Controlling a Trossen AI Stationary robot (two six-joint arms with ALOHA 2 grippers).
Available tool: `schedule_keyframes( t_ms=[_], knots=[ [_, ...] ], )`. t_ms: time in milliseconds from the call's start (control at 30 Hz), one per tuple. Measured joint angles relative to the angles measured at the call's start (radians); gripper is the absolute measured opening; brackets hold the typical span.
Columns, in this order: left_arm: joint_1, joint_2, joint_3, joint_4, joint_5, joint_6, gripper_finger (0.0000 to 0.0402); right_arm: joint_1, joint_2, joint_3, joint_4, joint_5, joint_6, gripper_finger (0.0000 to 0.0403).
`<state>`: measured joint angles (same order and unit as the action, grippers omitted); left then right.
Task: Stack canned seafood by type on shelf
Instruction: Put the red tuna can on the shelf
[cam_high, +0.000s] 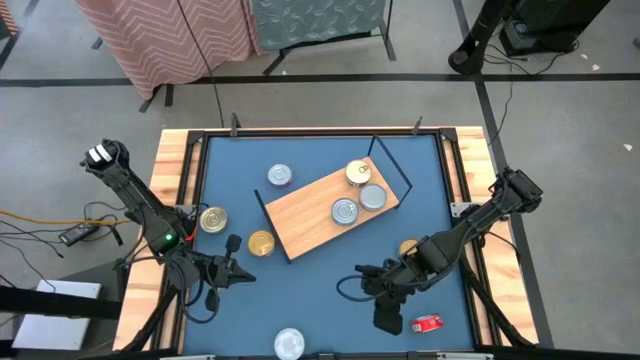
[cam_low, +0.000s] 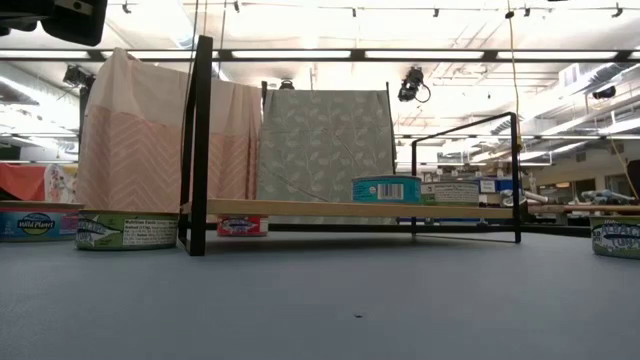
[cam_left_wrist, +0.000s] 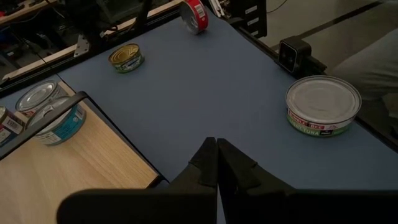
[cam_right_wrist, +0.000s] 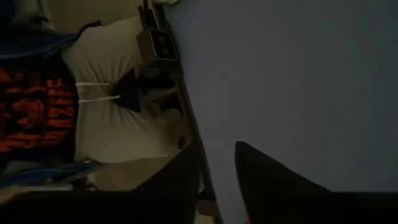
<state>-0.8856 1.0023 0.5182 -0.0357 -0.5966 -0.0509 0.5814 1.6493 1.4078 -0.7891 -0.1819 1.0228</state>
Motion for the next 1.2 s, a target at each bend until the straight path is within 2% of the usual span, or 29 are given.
schedule_keyframes(
  t_ms=[233,367,567,800,1033,1200],
  knots=[
    [0.000,0.000,0.000,0.000,0.016,-0.001,0.0004,0.021,0.000,0.000,-0.068,-0.026,0.099,0.0231],
    [0.000,0.000,0.000,-0.002,0.030,-0.001,0.0004,0.048,0.000,0.000,-0.165,-0.028,0.132,0.0272],
    [0.000,0.000,0.000,-0.008,0.030,-0.001,0.0004,0.099,0.000,0.000,-0.264,-0.102,0.215,0.0272],
    [0.000,0.000,0.000,-0.009,0.030,-0.002,0.0004,0.174,0.000,0.000,-0.252,-0.144,0.338,0.0267],
    [0.000,0.000,0.000,-0.009,0.030,-0.006,0.0004,0.230,0.001,0.000,-0.218,-0.084,0.389,0.0292],
    [0.000,0.000,0.000,-0.009,0.030,-0.006,0.0004,0.250,0.001,0.000,-0.251,0.025,0.345,0.0296]
  ],
)
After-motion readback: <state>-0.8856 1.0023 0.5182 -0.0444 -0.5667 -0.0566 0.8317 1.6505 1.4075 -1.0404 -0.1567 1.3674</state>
